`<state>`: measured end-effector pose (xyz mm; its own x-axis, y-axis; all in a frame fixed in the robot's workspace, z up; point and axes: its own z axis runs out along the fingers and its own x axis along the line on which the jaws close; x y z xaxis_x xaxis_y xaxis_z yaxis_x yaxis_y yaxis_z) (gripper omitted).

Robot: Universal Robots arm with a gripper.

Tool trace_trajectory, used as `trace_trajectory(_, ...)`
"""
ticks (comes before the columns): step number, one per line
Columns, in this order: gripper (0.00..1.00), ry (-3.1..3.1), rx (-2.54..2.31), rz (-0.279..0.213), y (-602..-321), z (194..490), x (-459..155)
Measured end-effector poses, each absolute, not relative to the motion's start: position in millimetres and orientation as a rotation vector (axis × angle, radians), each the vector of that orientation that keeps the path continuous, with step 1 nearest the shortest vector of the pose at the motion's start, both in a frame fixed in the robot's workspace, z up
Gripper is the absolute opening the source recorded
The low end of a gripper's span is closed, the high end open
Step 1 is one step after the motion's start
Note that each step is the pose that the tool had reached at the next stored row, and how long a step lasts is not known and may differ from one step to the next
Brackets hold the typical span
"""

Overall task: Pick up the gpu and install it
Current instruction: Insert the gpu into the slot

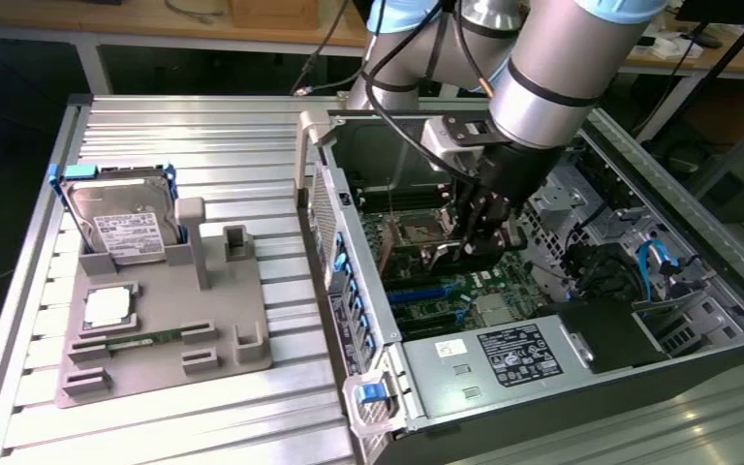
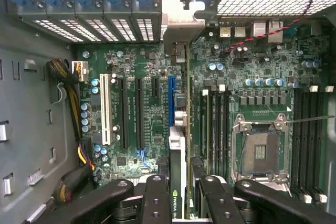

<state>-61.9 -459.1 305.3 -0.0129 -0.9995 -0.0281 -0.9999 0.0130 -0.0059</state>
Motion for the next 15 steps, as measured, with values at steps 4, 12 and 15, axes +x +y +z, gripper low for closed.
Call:
trace_trajectory(4,0.27,2.218,-2.189,0.025,-462.2,301.2,-65.5)
trace_trajectory(12,0.27,2.216,-2.188,0.021,-462.3,296.0,-71.8)
trace_trajectory(15,0.27,2.217,-2.188,0.021,-462.4,295.5,-71.9)
